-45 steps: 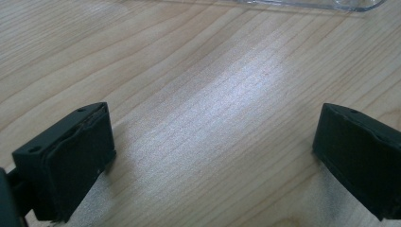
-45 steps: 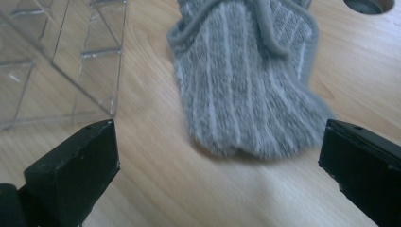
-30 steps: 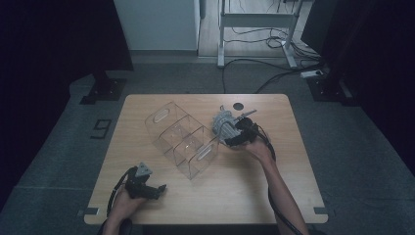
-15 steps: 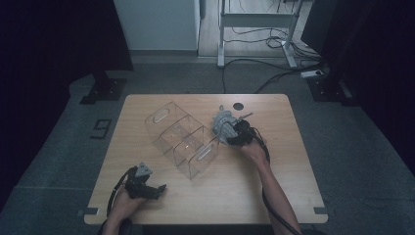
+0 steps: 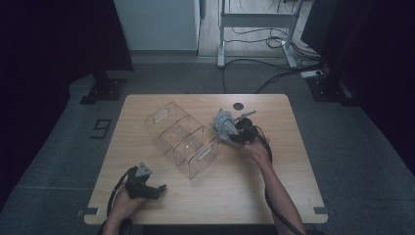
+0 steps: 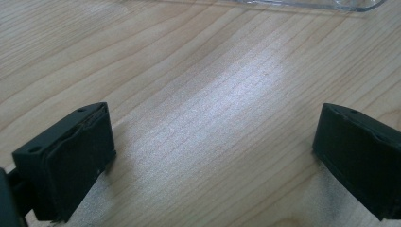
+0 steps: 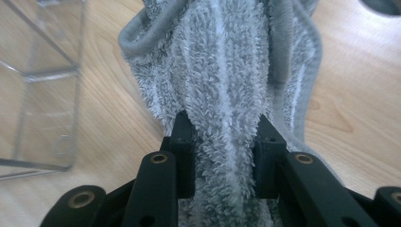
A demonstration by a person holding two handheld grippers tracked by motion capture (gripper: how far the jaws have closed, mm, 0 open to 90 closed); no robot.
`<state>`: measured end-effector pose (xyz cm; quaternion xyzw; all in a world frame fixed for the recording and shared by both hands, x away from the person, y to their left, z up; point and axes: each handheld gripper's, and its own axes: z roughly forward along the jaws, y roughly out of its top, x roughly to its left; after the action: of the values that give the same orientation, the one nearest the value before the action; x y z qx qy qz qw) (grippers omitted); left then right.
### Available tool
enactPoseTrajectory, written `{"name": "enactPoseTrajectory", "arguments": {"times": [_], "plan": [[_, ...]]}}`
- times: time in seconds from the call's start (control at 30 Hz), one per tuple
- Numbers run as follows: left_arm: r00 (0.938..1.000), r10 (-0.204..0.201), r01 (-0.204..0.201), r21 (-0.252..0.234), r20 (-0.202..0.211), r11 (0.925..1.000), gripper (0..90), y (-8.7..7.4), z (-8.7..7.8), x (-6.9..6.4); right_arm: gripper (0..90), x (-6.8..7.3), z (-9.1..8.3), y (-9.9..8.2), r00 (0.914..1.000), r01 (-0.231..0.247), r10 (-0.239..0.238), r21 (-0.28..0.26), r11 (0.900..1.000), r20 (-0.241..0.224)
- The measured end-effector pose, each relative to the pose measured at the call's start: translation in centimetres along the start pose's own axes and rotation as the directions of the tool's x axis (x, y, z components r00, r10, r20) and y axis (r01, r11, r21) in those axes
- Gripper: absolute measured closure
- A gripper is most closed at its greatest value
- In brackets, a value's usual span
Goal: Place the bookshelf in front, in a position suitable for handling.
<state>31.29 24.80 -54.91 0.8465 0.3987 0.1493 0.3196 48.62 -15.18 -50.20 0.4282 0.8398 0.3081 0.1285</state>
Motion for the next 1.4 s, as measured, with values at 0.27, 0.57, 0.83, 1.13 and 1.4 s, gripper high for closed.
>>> {"name": "enactPoseTrajectory", "arguments": {"times": [0.27,0.57,0.83,1.13,1.4], "plan": [[1.0000,0.000,0.000,0.000,0.000,1.0000,0.0,0.0,0.0,0.0,69.0,0.6,-2.8,1.1,0.9998,0.017,-0.017,-0.038,0.9991,-0.007],[1.0000,0.000,0.000,0.001,0.000,1.0000,0.0,0.0,0.0,0.0,70.1,1.1,-5.2,1.0,0.9994,0.033,-0.034,-0.050,0.9982,-0.011],[1.0000,-0.001,0.001,0.001,-0.001,1.0000,0.0,0.0,0.0,0.0,70.1,1.1,-7.5,-0.1,0.9994,0.031,-0.032,-0.063,0.9976,-0.015],[1.0000,-0.004,0.004,0.001,-0.001,1.0000,0.0,0.0,0.0,0.0,69.9,0.8,-11.1,-2.2,0.9996,0.027,-0.027,-0.073,0.9969,-0.005],[1.0000,-0.002,0.002,0.002,-0.001,1.0000,0.0,0.0,0.0,0.0,69.8,0.7,-13.8,-4.2,0.9996,0.027,-0.027,-0.080,0.9964,0.008]]}}
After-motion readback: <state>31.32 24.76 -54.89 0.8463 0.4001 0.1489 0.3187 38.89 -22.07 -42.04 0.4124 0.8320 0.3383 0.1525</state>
